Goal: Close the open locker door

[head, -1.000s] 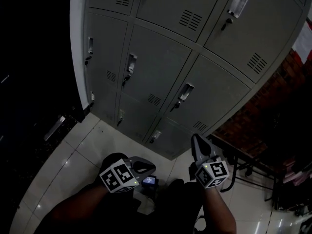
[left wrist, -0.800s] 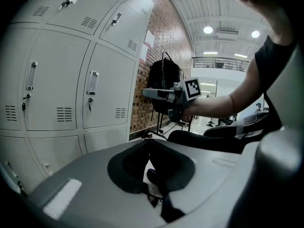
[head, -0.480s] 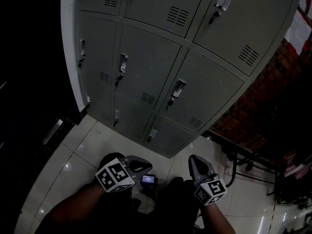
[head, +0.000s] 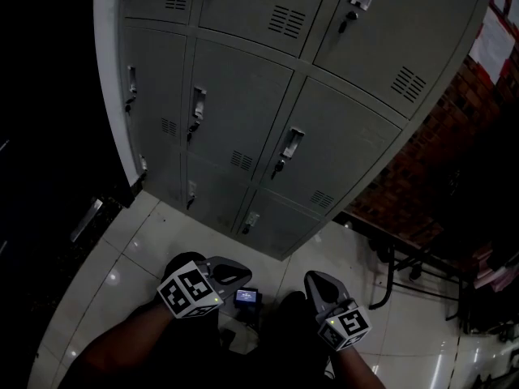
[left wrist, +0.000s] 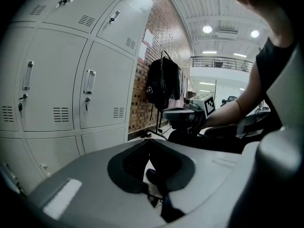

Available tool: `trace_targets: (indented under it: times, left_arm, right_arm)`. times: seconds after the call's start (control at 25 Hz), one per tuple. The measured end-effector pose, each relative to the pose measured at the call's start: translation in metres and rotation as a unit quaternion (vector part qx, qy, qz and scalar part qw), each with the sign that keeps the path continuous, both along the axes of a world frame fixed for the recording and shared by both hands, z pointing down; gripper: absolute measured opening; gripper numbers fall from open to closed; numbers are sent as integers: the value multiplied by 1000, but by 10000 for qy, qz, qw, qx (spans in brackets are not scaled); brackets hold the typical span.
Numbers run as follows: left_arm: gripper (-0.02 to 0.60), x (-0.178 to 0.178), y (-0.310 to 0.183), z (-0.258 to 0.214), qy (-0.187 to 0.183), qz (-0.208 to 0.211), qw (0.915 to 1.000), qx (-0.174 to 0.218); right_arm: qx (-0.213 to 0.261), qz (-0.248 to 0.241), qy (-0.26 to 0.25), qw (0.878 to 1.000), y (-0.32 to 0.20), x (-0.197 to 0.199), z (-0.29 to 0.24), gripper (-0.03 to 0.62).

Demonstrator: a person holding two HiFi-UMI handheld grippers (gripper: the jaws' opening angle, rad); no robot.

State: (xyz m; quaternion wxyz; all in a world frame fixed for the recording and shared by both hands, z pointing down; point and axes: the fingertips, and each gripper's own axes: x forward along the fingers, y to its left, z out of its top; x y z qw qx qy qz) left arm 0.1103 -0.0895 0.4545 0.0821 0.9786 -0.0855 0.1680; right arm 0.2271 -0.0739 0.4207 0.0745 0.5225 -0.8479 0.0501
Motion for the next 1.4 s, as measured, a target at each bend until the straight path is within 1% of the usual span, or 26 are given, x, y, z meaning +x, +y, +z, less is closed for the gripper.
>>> trace_targets:
  times: [0.16,0.32,0.52,0.84,1.0,1.24,1.4]
  left_arm:
    - [12,0,0,-1,-5,15,10000,-1]
    - [12,-1,0,0,-37,5,10000,13]
    - [12,0,0,2,-103,-2,9999,34]
    - [12,-1,0,3,-150,-15,9999,44]
    - [12,-1,0,4,-174,-10,9998,60]
    - [12,-3,2,2,-179,-11,9998,40]
    - [12,2,-13,-5,-134,-36,9997,222]
  right_arm:
    - [-66,-148,-68,9998,7,-3,1,3]
    - [-21,-231,-439,9988,9,-3,-2,2]
    - [-139,-262,-118,9995,7,-5,6,2]
    - [-170,-282,-190,9993,6,-6,6,2]
    - [-193,-324,-384,9986,7,-7,6,2]
    - [-273,-298,-273,9988,8,-9,5,2]
    - [-129,-294,-188,9993,-6,-3,-4,2]
